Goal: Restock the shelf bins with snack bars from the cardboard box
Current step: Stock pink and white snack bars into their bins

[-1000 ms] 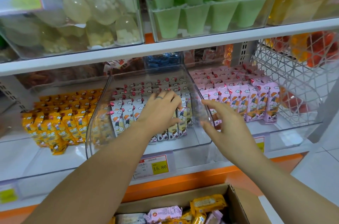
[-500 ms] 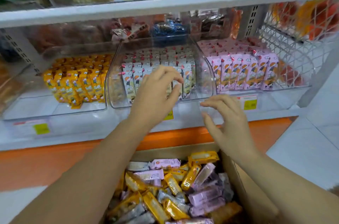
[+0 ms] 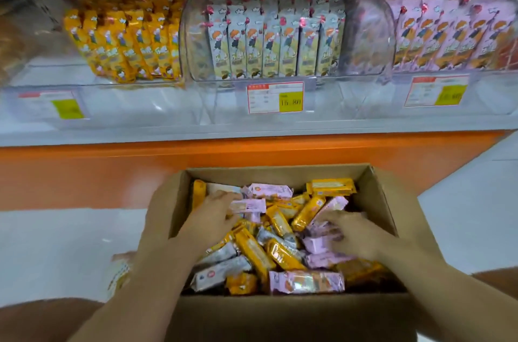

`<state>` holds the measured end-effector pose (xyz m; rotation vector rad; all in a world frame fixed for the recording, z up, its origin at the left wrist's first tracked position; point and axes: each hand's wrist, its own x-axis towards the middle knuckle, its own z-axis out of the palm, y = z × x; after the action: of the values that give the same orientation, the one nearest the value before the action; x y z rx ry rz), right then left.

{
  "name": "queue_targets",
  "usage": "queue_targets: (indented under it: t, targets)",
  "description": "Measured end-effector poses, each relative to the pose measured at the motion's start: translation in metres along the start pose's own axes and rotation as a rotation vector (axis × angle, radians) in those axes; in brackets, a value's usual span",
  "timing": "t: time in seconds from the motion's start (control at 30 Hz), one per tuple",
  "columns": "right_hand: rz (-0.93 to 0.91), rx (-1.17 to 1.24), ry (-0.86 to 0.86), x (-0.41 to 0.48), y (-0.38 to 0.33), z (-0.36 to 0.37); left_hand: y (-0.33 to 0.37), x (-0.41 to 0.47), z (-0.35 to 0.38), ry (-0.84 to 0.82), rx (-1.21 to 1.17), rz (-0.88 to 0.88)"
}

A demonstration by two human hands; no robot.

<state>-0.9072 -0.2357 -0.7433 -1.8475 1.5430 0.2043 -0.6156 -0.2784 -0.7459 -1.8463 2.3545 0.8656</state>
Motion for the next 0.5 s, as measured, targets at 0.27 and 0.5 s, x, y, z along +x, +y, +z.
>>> queue_targets:
  t: [0.27,0.5]
  targets:
    - [-0.001,-0.082,-0.083,0.019,0.002,0.002,-0.001,0.008,0.013,-0.056,0.157,-0.076]
    - [-0.027,-0.131,-0.173,0.011,-0.007,-0.002,0.005,0.008,0.006,-0.196,0.03,0.018]
